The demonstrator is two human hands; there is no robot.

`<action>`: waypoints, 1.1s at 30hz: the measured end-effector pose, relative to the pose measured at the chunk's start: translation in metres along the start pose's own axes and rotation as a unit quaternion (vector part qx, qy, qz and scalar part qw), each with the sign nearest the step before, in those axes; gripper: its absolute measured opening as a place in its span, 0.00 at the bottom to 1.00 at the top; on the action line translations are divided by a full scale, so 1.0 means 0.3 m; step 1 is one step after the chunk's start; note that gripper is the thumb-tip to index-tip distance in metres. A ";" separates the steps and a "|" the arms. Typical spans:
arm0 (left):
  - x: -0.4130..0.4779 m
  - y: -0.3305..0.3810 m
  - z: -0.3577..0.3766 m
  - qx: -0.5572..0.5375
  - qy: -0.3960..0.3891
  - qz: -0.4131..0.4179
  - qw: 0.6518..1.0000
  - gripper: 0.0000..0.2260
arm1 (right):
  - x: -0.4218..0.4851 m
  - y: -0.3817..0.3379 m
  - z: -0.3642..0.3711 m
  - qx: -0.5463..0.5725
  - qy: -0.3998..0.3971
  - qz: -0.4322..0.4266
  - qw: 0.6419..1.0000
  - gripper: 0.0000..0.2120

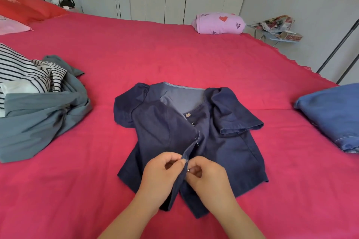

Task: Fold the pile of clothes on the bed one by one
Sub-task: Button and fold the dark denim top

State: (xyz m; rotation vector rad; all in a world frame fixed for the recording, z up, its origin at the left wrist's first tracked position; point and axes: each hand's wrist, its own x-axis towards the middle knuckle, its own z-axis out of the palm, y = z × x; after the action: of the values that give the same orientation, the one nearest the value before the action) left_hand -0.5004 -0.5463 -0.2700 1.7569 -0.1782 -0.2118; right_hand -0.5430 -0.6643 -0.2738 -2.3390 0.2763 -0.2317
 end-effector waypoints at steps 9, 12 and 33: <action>0.009 0.002 0.000 0.035 -0.006 0.021 0.999 0.06 | -0.007 0.004 -0.036 0.138 0.065 0.057 0.987 0.11; 0.003 -0.001 -0.001 0.039 -0.008 0.028 0.999 0.06 | -0.009 -0.001 -0.033 0.159 0.069 0.057 0.983 0.10; -0.022 -0.002 0.010 0.008 -0.030 0.034 0.999 0.09 | -0.037 0.007 -0.024 0.355 0.042 0.129 0.925 0.10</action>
State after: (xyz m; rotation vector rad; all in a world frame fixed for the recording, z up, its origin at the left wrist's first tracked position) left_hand -0.5076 -0.5475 -0.2710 1.7584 -0.2831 -0.2154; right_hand -0.5556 -0.6676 -0.2711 -1.5592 0.4524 -0.2500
